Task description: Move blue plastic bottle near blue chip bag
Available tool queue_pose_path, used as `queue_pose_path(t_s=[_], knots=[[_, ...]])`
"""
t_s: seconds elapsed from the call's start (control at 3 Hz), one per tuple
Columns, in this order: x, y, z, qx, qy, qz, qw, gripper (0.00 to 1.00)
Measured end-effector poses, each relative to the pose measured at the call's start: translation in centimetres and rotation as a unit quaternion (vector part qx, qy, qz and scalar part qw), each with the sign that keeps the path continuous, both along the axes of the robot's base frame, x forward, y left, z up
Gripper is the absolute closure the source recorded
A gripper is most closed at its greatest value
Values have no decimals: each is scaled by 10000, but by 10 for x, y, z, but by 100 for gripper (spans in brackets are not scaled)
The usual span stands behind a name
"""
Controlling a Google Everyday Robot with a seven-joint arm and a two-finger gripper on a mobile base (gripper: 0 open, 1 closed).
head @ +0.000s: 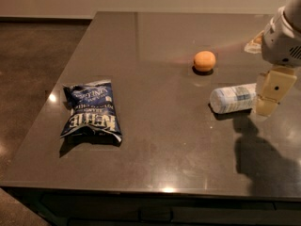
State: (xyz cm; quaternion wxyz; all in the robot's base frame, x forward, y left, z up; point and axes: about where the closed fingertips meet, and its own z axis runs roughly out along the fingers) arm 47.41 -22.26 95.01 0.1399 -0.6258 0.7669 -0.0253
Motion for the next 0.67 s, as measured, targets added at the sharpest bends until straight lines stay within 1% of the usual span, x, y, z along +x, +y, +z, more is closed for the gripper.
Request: queue_pose_path(t_s=[0.33,0.67], knots=[[19,-9,-12,138,67,137,9998,0],[39,-28,-28,156,169,395,9990,0]])
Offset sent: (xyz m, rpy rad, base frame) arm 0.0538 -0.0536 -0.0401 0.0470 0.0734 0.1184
